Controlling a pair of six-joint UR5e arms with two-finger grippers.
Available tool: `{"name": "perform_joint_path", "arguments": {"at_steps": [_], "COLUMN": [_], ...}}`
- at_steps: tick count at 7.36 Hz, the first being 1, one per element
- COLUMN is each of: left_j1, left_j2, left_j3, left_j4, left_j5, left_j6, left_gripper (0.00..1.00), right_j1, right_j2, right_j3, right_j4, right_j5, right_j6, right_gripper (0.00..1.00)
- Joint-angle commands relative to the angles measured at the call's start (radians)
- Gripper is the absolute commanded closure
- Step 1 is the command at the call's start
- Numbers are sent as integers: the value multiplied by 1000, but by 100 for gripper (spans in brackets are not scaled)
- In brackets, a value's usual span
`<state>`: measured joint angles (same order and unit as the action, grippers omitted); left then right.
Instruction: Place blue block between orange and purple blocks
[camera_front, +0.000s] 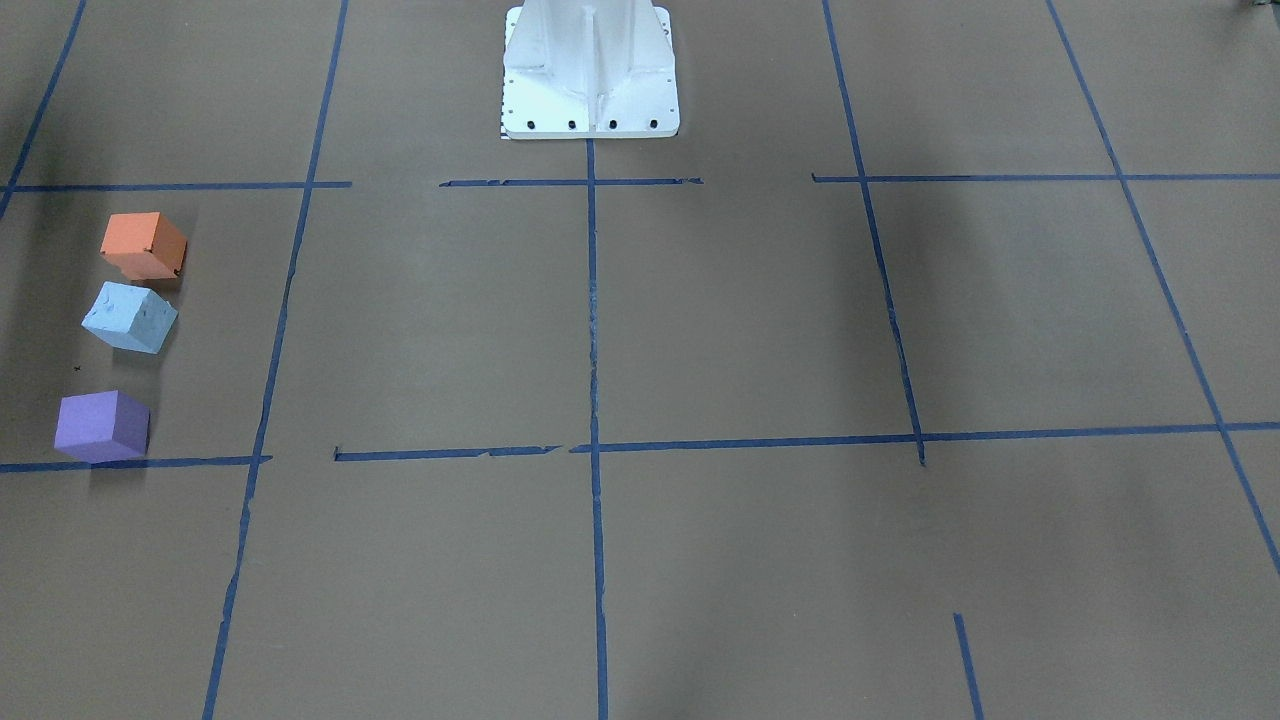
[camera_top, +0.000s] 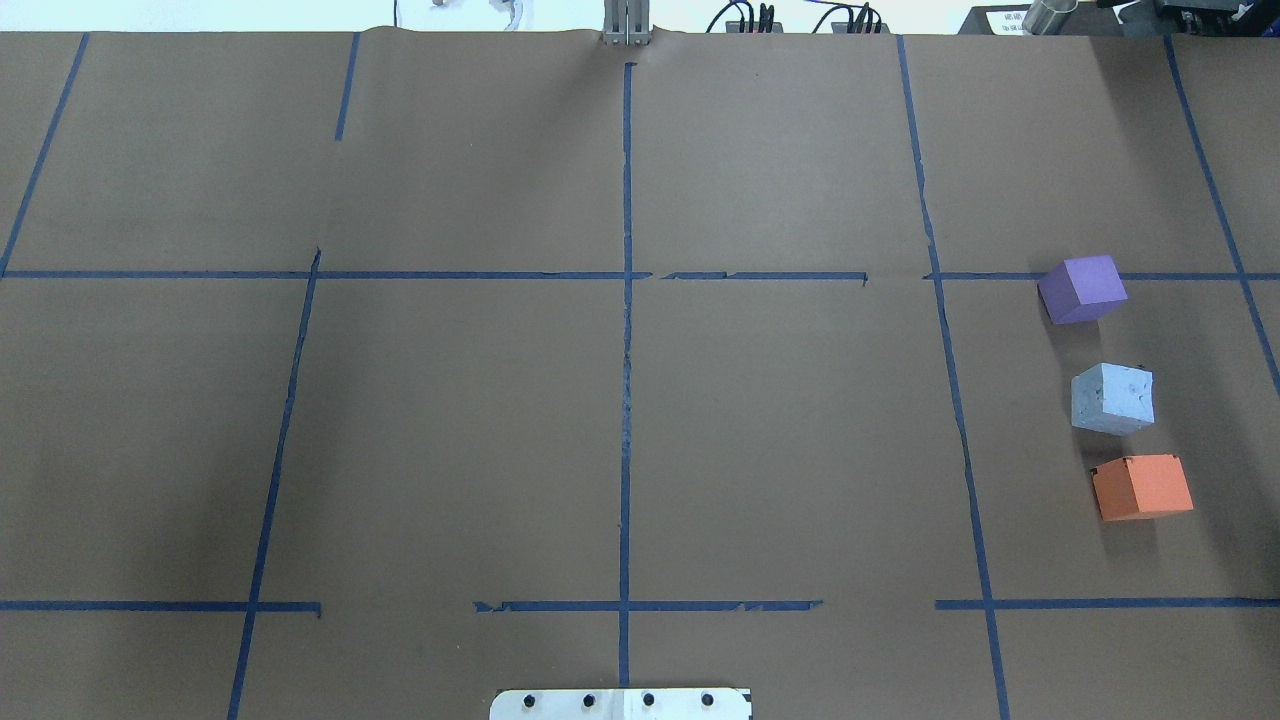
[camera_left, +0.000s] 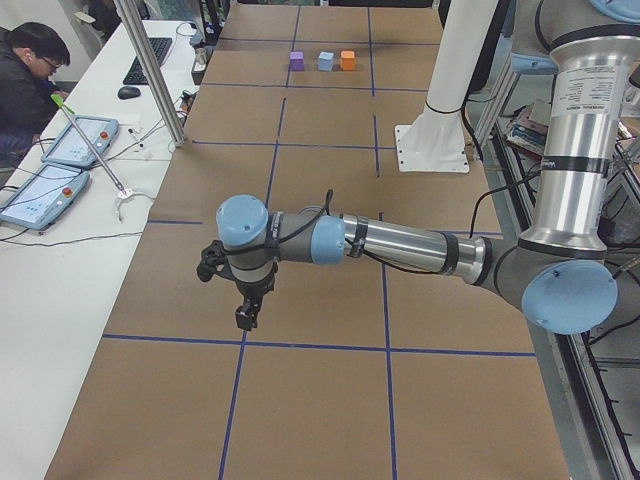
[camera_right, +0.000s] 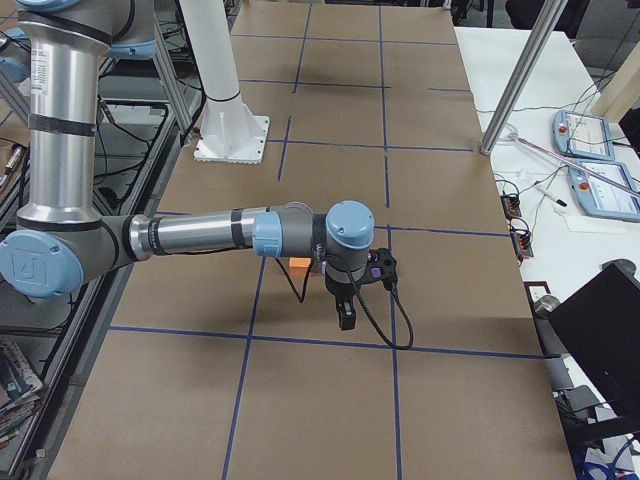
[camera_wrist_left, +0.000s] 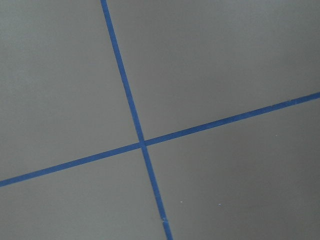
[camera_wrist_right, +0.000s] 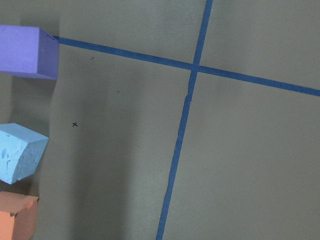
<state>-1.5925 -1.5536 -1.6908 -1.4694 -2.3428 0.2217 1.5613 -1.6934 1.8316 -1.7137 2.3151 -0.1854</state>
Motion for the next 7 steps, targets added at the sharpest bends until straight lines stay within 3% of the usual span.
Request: {"name": "perform_joint_path", "arguments": {"at_steps": [1, 7], "left_j1": [-3, -1], "left_j2": [62, 96], "left_j3": [6, -23], "left_j4": [-22, -17], "left_j5": [-1, 11], "left_j6": [1, 4], "left_gripper": [0, 0], "right_j1": [6, 5], "right_j2": [-2, -2], "right_j3": [-3, -5], "right_j4": [-12, -11], "right_j5": [3, 24], "right_j6": [12, 11], "right_gripper": [0, 0]}}
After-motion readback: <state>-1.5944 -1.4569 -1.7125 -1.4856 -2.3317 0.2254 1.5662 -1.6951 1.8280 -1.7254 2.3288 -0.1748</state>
